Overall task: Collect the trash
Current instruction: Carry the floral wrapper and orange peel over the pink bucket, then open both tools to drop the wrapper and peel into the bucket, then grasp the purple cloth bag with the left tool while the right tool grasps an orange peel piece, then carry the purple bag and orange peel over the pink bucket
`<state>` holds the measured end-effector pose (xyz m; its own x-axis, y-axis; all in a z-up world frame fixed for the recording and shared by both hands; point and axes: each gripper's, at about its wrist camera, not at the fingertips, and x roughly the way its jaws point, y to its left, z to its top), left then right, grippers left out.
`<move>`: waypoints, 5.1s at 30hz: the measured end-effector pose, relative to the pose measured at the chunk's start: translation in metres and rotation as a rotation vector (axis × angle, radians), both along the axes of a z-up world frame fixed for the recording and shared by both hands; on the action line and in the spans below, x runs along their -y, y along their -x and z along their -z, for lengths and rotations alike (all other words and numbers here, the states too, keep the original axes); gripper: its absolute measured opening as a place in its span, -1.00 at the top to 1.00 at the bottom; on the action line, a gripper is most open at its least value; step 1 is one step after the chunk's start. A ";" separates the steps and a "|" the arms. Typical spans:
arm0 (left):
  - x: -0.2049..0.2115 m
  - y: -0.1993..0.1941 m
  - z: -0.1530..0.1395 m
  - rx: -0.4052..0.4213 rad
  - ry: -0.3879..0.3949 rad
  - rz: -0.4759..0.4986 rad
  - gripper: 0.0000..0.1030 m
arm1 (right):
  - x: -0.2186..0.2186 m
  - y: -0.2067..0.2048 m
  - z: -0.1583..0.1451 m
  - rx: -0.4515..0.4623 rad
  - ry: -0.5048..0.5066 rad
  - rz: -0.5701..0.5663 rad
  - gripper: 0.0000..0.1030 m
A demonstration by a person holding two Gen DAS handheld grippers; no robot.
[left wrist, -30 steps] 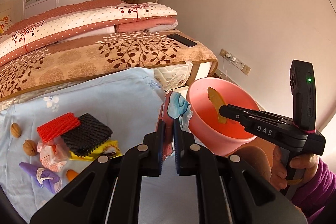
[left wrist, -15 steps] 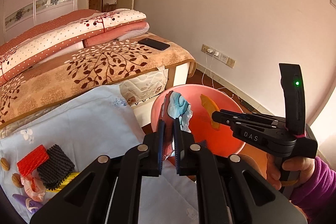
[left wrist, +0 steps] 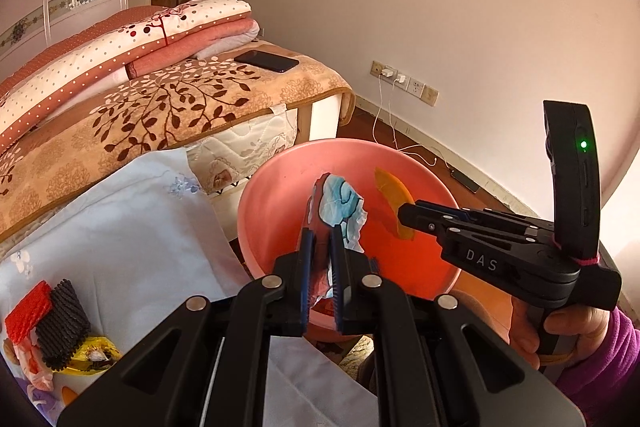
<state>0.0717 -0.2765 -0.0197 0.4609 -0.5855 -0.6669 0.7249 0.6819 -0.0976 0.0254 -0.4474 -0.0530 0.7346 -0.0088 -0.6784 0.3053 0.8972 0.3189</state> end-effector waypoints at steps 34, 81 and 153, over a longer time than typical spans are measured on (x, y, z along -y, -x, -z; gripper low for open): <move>-0.028 0.003 -0.001 -0.083 0.059 -0.083 0.29 | -0.014 0.007 -0.011 0.019 0.031 0.008 0.36; -0.301 0.023 0.019 -0.062 0.057 -0.728 0.30 | -0.252 -0.025 -0.016 0.023 0.122 -0.585 0.17; -0.267 0.019 0.006 -0.090 0.098 -0.688 0.60 | -0.265 -0.030 -0.006 -0.002 0.076 -0.648 0.67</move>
